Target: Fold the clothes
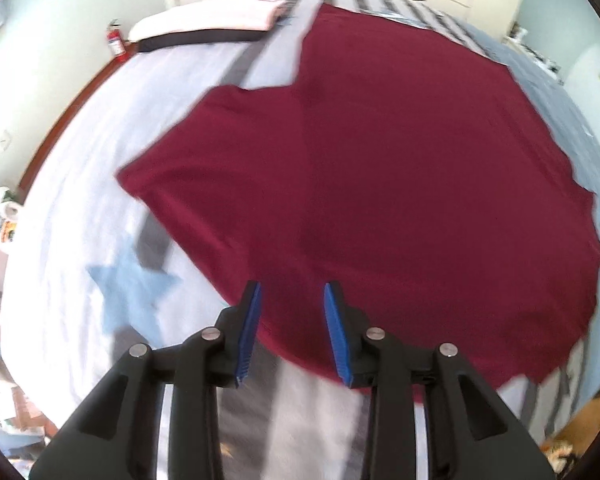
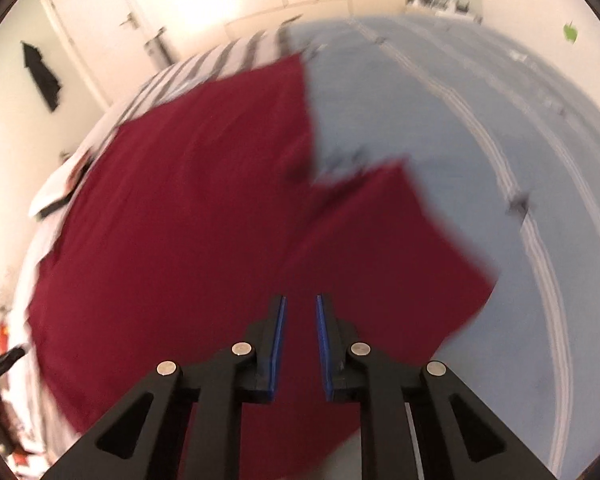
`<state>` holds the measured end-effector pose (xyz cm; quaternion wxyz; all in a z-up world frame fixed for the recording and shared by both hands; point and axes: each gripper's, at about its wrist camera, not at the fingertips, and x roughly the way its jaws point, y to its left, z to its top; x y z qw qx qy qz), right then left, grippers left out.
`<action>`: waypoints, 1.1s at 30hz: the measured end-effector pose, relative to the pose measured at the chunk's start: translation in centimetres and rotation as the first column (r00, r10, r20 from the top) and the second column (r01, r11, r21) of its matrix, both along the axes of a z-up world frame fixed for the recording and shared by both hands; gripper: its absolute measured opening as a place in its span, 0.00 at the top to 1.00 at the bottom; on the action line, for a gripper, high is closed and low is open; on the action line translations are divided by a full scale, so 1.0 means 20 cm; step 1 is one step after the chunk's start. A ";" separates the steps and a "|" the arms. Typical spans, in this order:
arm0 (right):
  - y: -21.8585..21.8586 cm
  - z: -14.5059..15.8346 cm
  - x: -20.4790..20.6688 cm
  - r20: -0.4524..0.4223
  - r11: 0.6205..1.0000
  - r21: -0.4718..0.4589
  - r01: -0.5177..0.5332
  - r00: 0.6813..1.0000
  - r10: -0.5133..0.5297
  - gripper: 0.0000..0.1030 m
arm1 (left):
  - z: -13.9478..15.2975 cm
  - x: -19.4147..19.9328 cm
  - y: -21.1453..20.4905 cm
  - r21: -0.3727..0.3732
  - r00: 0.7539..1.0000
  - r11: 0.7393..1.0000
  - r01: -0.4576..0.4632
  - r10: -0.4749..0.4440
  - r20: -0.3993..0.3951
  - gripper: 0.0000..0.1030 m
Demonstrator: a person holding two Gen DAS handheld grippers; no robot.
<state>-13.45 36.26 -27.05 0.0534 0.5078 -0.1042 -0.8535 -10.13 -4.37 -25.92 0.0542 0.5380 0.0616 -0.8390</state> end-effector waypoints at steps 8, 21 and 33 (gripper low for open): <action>-0.63 -0.04 0.43 -0.001 0.959 -0.080 -0.271 0.962 0.272 0.86 | -0.07 0.13 0.44 0.094 0.973 0.969 0.228 -0.225 -0.051 0.70; -0.66 -0.36 0.62 0.159 0.962 -0.083 -0.261 0.949 0.271 0.86 | -0.25 0.41 0.52 0.114 0.965 0.965 0.237 -0.247 0.086 0.70; -0.63 -0.13 0.35 0.007 0.961 -0.076 -0.265 0.964 0.266 0.86 | -0.01 0.16 0.44 0.165 0.981 0.968 0.191 -0.182 -0.069 0.70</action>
